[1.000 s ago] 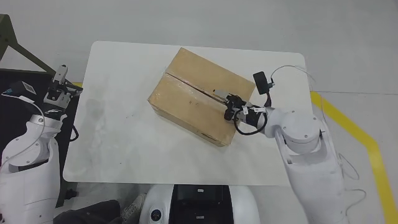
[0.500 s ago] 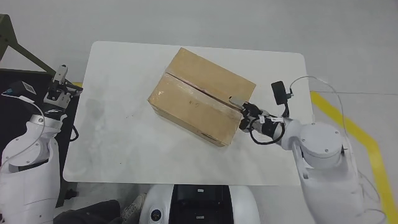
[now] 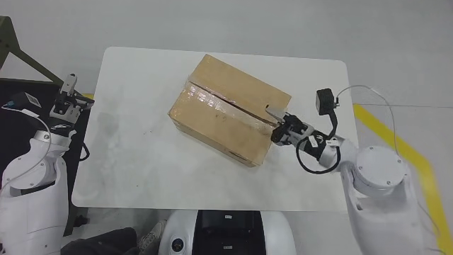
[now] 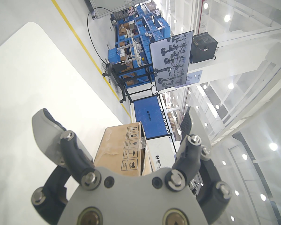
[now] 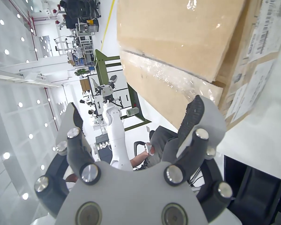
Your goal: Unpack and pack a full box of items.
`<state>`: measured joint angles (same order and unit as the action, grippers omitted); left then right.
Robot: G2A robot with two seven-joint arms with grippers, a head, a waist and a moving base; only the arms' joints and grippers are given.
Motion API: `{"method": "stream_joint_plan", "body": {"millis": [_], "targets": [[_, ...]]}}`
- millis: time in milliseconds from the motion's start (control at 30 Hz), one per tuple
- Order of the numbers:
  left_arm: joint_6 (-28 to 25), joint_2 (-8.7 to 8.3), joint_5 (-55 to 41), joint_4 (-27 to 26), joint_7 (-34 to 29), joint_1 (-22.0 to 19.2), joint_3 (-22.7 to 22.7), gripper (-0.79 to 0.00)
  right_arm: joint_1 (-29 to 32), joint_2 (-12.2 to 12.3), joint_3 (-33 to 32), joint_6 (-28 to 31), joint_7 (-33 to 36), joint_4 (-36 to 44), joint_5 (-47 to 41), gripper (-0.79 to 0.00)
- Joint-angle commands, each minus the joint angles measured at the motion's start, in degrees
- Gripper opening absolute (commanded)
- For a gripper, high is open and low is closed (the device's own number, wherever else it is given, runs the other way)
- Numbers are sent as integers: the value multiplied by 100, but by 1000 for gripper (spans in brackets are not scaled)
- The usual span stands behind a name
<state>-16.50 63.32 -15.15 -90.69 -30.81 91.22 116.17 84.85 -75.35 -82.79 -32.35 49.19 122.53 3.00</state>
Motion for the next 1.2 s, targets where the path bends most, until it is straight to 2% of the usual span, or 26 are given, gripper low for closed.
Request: {"method": "stream_joint_plan", "body": {"millis": [0,267,567,933,1167], "targets": [[0,0,0,0,0,0,0,0,-55,14,33,20,33,-71,-9,0],[0,0,0,0,0,0,0,0,-42,63,196,-72,261,-131,-465,0],[0,0,0,0,0,0,0,0,196,80,324,-339,-54,-203,-1133,0],[0,0,0,0,0,0,0,0,336,183,288,-848,-388,-59,-1108,0],[0,0,0,0,0,0,0,0,331,222,242,-575,-496,-58,-1375,0]]}}
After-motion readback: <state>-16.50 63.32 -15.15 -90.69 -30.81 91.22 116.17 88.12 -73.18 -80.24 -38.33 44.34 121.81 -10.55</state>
